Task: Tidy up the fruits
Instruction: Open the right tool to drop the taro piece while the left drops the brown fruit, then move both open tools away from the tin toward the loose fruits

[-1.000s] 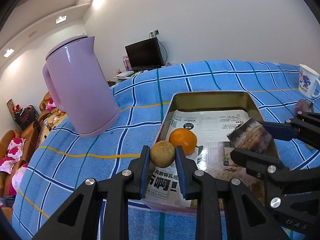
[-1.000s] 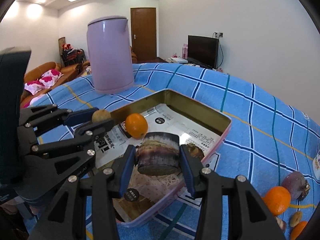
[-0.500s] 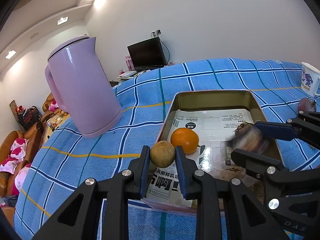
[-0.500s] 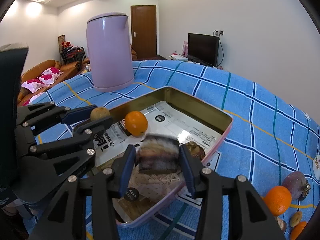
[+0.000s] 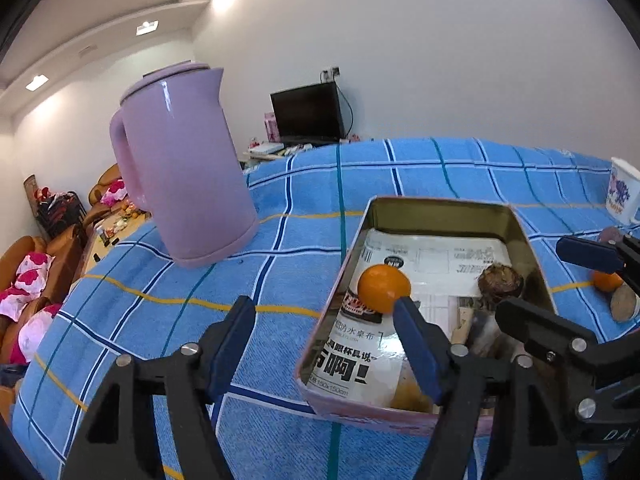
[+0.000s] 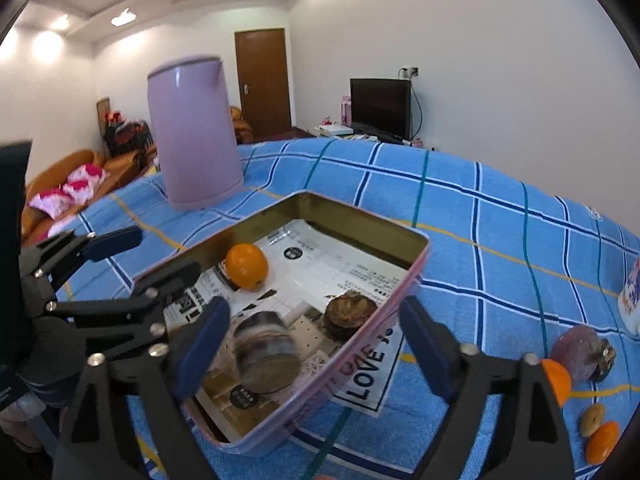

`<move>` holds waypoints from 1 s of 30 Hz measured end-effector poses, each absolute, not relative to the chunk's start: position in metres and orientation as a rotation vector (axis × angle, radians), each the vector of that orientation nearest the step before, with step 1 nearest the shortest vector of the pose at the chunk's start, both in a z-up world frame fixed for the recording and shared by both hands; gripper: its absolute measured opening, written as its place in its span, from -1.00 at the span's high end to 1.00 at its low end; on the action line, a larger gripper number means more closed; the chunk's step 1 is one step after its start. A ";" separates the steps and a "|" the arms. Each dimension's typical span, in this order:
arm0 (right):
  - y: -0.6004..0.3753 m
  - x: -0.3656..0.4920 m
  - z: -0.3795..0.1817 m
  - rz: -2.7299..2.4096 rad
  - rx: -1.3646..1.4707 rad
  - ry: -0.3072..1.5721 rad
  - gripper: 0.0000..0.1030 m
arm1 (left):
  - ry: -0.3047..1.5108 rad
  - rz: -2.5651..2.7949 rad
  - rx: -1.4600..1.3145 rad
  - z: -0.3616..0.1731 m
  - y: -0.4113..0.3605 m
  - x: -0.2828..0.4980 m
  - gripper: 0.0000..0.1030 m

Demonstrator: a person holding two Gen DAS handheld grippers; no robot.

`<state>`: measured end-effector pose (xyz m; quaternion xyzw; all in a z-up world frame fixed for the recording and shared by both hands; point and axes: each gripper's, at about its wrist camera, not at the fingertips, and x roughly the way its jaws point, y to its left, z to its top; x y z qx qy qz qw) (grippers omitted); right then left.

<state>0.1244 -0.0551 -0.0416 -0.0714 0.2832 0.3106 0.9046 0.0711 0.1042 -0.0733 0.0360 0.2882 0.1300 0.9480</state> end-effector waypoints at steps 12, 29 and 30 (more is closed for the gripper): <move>-0.094 0.106 -0.023 0.559 -0.115 0.508 -0.85 | 0.532 0.246 0.025 -0.057 0.091 0.056 -0.42; -0.245 0.084 -0.013 0.307 -0.076 0.512 -0.90 | 0.523 0.024 0.086 -0.047 -0.014 0.045 -0.42; -0.255 0.084 -0.015 0.288 -0.071 0.518 -0.90 | 0.526 0.012 0.090 -0.046 -0.019 0.046 -0.42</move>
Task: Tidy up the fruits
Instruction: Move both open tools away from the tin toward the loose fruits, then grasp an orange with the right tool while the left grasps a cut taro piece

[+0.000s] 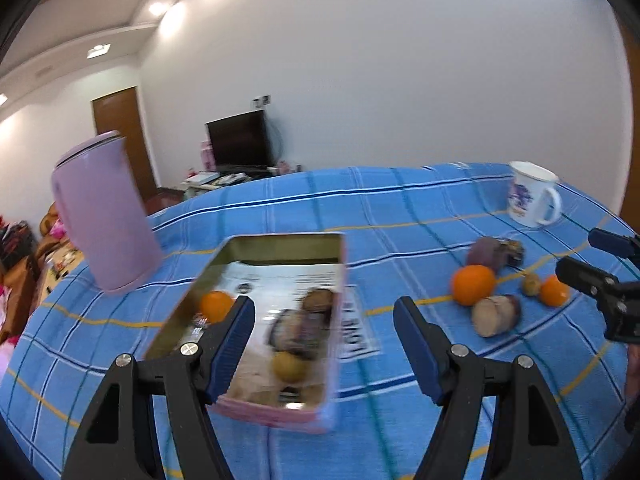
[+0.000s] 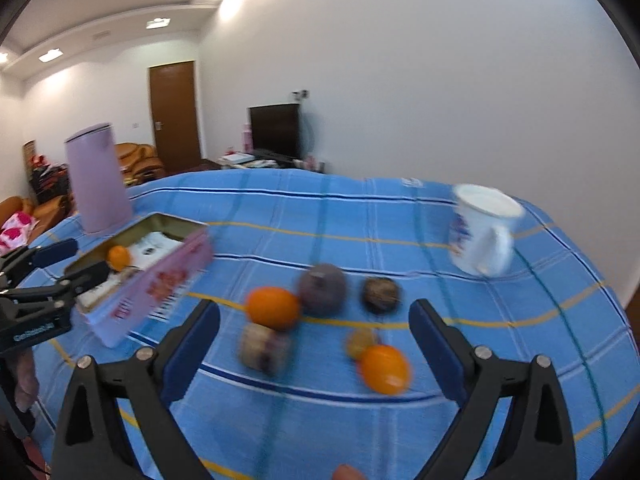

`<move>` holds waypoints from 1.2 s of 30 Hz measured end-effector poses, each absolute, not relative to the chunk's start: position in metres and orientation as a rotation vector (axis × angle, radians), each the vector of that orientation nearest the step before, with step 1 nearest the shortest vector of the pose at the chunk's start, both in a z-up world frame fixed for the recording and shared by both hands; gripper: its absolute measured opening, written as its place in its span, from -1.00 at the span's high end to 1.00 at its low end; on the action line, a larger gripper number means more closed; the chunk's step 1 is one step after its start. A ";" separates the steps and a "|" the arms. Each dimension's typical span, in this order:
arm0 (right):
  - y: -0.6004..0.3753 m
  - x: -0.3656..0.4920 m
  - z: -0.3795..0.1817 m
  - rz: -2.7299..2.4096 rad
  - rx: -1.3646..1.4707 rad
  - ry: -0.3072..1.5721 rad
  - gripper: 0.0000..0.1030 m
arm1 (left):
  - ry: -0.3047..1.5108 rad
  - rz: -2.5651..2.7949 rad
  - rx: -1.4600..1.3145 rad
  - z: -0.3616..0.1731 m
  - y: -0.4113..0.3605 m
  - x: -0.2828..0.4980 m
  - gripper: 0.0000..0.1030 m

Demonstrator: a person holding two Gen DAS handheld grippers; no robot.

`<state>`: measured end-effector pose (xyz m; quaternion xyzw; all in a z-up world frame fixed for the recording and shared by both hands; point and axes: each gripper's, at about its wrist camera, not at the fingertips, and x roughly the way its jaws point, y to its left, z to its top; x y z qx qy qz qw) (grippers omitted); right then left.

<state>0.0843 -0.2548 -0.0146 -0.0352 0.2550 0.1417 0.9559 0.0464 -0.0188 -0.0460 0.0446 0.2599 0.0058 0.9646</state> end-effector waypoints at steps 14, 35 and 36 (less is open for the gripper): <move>-0.317 0.097 -0.039 0.204 -0.045 0.634 -0.18 | 0.600 -0.137 0.132 -0.059 -0.093 0.071 -0.42; -0.291 0.130 -0.062 0.293 -0.093 0.806 0.22 | 0.670 -0.194 0.114 -0.076 -0.105 0.082 -0.42; -0.293 0.128 -0.060 0.282 -0.085 0.790 0.22 | 0.674 -0.201 0.110 -0.076 -0.106 0.082 -0.42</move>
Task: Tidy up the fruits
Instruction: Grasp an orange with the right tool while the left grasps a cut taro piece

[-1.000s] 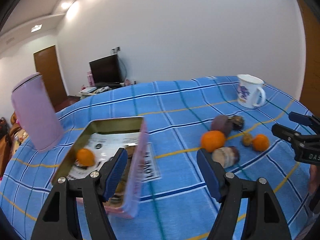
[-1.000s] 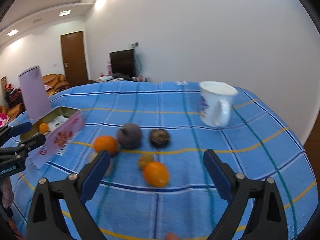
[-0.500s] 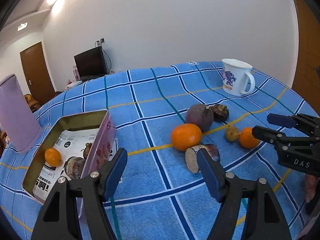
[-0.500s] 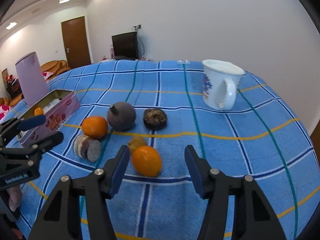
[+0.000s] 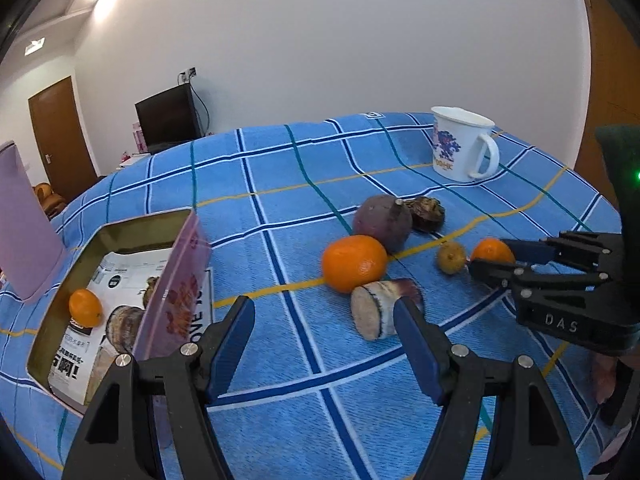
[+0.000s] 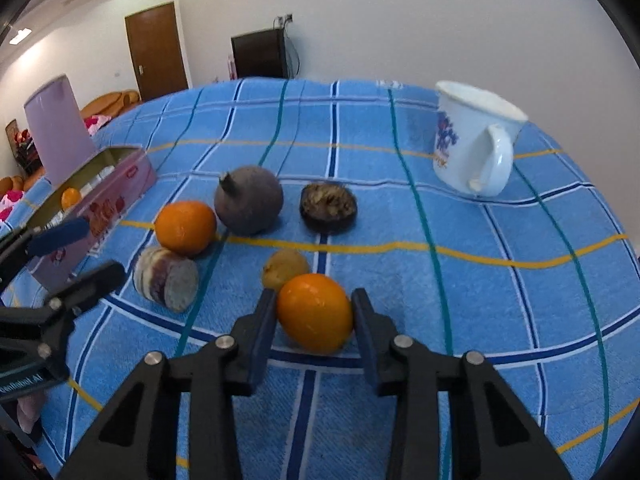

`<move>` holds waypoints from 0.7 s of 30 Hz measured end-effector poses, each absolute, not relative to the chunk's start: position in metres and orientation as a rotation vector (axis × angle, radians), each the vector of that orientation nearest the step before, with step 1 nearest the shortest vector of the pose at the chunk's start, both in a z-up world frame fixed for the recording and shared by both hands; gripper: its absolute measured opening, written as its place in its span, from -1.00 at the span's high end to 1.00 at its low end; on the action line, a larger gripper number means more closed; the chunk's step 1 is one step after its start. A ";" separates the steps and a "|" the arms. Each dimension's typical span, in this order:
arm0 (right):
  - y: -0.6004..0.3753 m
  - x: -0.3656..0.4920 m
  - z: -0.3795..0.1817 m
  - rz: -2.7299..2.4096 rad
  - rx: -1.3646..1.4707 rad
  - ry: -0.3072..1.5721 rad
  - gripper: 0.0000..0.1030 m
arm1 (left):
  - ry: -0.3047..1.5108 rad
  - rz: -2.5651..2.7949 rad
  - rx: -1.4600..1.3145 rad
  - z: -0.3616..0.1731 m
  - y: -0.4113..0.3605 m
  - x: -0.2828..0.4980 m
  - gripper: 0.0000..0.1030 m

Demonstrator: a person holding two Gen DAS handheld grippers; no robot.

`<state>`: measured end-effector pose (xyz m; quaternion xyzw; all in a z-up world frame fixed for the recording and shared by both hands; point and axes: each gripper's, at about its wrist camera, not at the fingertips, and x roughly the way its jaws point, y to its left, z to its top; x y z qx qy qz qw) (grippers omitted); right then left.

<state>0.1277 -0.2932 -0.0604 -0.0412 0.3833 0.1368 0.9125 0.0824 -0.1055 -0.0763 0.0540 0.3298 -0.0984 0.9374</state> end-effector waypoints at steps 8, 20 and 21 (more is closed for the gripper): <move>-0.315 0.127 -0.055 0.233 0.010 0.763 0.22 | 0.733 -0.246 0.093 -0.083 -0.123 0.095 -0.42; -0.304 0.133 -0.062 0.257 -0.049 0.813 0.22 | 0.852 -0.280 0.028 -0.099 -0.126 0.118 0.01; -0.303 0.134 -0.062 0.262 -0.053 0.820 0.22 | 0.852 -0.280 0.021 -0.099 -0.125 0.118 0.01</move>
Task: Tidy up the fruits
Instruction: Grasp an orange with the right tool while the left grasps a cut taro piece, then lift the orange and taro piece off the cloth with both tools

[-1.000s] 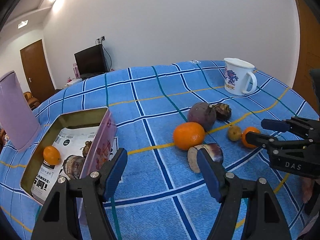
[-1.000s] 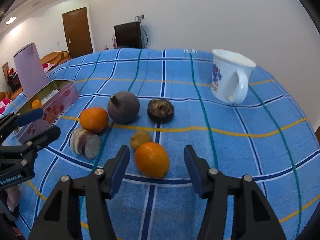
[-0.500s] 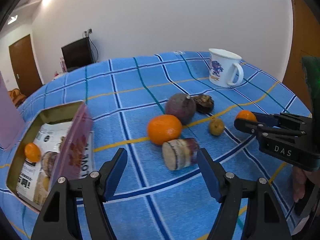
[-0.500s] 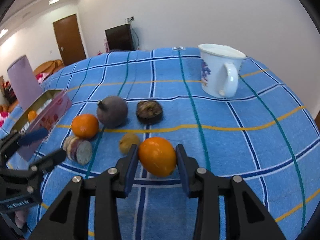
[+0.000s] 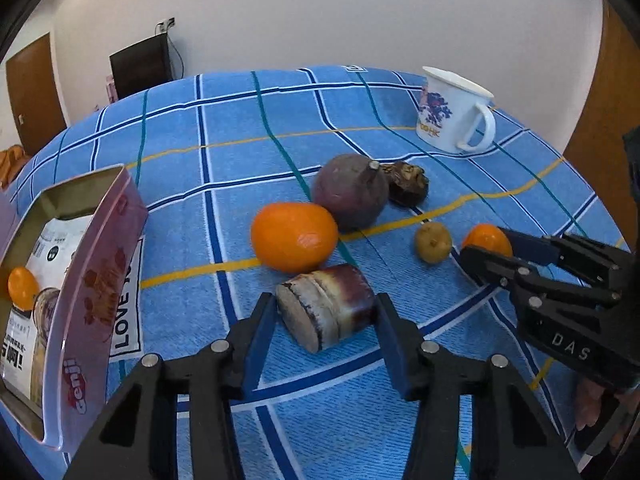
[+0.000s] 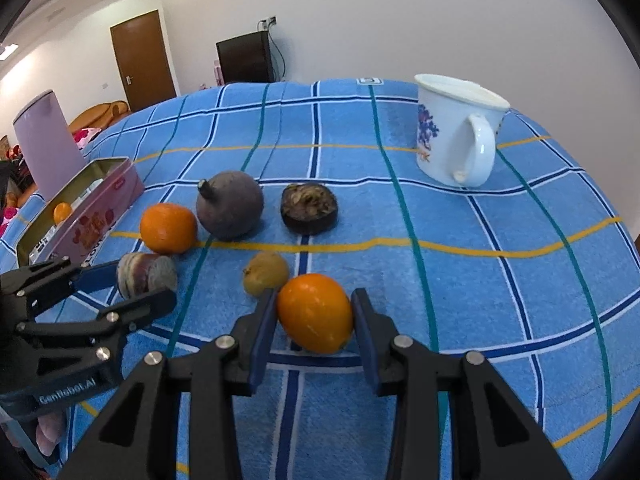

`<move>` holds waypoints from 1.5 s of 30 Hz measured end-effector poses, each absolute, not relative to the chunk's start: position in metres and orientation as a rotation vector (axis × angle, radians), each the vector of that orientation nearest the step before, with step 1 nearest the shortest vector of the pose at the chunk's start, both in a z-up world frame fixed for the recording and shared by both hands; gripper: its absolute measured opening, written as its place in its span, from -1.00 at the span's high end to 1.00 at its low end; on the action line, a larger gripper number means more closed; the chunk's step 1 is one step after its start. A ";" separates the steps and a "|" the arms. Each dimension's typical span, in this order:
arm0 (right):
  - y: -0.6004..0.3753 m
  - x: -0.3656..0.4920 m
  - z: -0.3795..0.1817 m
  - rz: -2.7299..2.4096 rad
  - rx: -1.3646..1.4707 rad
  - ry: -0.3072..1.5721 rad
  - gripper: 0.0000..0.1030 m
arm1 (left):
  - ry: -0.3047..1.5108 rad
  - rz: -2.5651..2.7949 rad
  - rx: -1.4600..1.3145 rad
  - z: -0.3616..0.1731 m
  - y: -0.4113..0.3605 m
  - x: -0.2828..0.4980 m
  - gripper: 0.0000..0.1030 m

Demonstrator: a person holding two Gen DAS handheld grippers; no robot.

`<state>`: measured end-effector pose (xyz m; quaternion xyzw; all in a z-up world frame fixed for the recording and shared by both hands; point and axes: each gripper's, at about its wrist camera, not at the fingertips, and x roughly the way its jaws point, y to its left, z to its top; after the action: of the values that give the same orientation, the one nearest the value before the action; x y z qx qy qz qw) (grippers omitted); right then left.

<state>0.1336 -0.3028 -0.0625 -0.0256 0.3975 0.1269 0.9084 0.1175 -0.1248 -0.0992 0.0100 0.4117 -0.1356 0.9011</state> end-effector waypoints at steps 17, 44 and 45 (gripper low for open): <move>-0.293 0.118 -0.051 0.317 -0.086 0.718 0.22 | 0.731 -0.274 0.023 -0.085 -0.122 0.101 0.01; -0.291 0.098 -0.038 0.370 -0.087 0.596 0.22 | 0.607 -0.242 0.064 -0.072 -0.124 0.082 0.01; -0.292 0.097 -0.038 0.370 -0.086 0.592 0.22 | 0.605 -0.241 0.064 -0.072 -0.124 0.082 0.01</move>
<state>0.0971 -0.2918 -0.0381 -0.0420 0.2900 0.1811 0.9388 0.0816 -0.1239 -0.0716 0.0314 0.2970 -0.1181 0.9470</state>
